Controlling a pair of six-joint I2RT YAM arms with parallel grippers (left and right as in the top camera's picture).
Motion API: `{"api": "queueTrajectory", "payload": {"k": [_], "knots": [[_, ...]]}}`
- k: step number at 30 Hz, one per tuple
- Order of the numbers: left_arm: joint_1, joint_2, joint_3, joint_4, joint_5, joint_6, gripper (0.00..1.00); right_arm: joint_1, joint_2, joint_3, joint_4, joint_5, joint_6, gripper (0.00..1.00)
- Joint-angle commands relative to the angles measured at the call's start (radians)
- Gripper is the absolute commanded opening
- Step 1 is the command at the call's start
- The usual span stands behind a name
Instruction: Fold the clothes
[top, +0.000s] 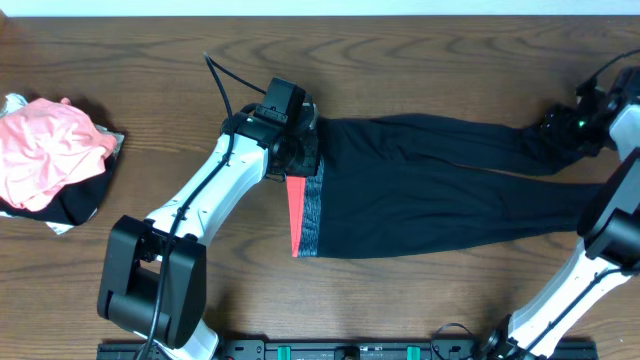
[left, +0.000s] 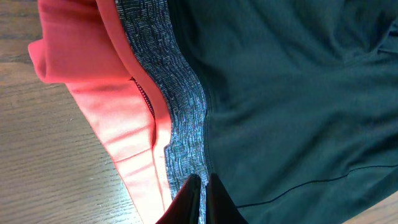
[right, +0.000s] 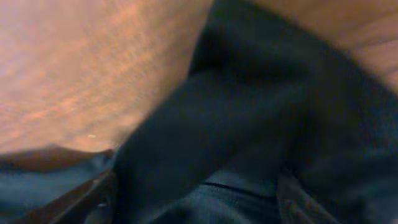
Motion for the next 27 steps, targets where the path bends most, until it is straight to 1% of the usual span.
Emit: {"api": "queueTrajectory", "payload": {"k": [1, 2, 3, 5, 6, 9, 11, 14, 20, 22, 24, 27], "knots": [[-0.003, 0.002, 0.000, -0.003, 0.005, 0.006, 0.07, 0.000, 0.039, 0.013, 0.003, -0.012, -0.008, 0.69], [-0.003, 0.002, 0.000, -0.003, 0.005, 0.005, 0.07, 0.000, 0.047, 0.013, 0.005, -0.005, -0.007, 0.63], [-0.003, 0.002, 0.000, -0.004, 0.005, 0.005, 0.07, -0.001, 0.057, 0.013, 0.008, 0.010, -0.006, 0.62], [-0.003, 0.002, 0.000, -0.005, 0.005, 0.006, 0.07, -0.003, 0.077, 0.013, 0.017, 0.076, 0.018, 0.62], [-0.003, 0.002, 0.000, -0.007, 0.005, 0.006, 0.07, -0.004, 0.087, 0.013, 0.023, 0.126, 0.035, 0.64], [-0.003, 0.002, 0.000, -0.016, 0.005, 0.006, 0.07, -0.015, 0.103, 0.013, 0.040, 0.285, 0.107, 0.74], [-0.003, 0.002, -0.001, -0.026, 0.005, 0.006, 0.07, -0.029, 0.105, 0.013, 0.059, 0.353, 0.155, 0.80], [-0.003, 0.002, -0.003, -0.034, 0.005, 0.006, 0.07, -0.060, 0.105, 0.014, 0.092, 0.355, 0.198, 0.88], [-0.003, 0.002, -0.006, -0.034, 0.005, 0.006, 0.07, -0.130, 0.105, 0.014, 0.121, 0.283, 0.285, 0.91], [-0.003, 0.002, -0.006, -0.034, 0.005, 0.006, 0.07, -0.148, 0.105, 0.014, 0.125, 0.259, 0.303, 0.94], [-0.003, 0.002, -0.006, -0.033, 0.005, 0.006, 0.07, -0.159, 0.105, 0.014, 0.130, 0.217, 0.303, 0.99], [-0.003, 0.002, -0.006, -0.026, 0.005, 0.006, 0.07, -0.165, 0.105, 0.014, 0.140, 0.135, 0.272, 0.99]]}}
